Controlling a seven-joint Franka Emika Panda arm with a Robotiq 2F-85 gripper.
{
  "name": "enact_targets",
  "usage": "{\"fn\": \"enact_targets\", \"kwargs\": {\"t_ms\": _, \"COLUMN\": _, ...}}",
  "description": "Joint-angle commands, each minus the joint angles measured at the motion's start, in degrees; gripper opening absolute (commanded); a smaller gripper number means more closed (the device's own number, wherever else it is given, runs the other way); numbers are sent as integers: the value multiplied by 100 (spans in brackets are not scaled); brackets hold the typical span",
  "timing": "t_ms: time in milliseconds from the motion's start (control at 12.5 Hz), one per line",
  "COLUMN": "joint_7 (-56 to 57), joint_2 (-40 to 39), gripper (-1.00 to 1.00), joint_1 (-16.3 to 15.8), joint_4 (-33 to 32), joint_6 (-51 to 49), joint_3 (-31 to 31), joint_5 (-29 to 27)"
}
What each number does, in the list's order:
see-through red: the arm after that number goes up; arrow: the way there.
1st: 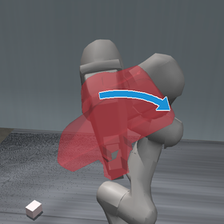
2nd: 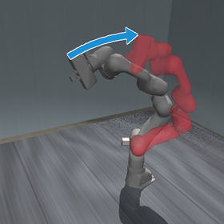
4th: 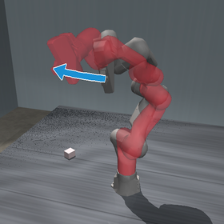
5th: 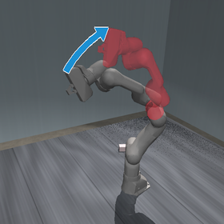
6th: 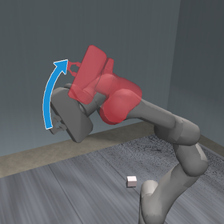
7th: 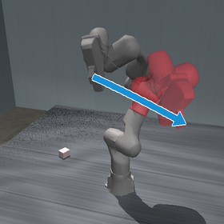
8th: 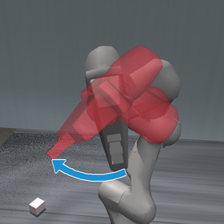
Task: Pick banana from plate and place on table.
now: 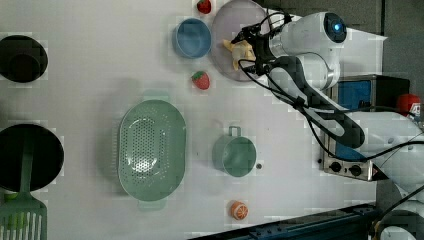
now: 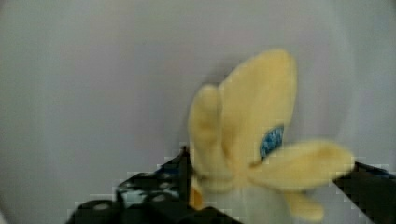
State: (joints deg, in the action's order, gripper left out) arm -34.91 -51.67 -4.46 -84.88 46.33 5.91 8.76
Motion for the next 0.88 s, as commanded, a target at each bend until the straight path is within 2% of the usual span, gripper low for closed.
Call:
{"fn": "enact_targets", "kwargs": {"t_ms": 80, "joint_7": -164, "joint_2": 153, "gripper": 68, "joint_1": 99, "joint_4": 172, "joint_6": -63, "joint_3": 58, "joint_5": 50}}
{"fn": "enact_targets", "kwargs": {"t_ms": 480, "joint_7": -163, "joint_2": 154, "gripper": -50, "joint_1": 99, "joint_4": 127, "joint_6": 43, "joint_3": 104, "joint_5": 50}}
{"fn": "enact_targets", "kwargs": {"t_ms": 880, "joint_7": -163, "joint_2": 449, "gripper": -52, "joint_1": 126, "joint_4": 218, "joint_6": 57, "joint_3": 118, "joint_5": -38}}
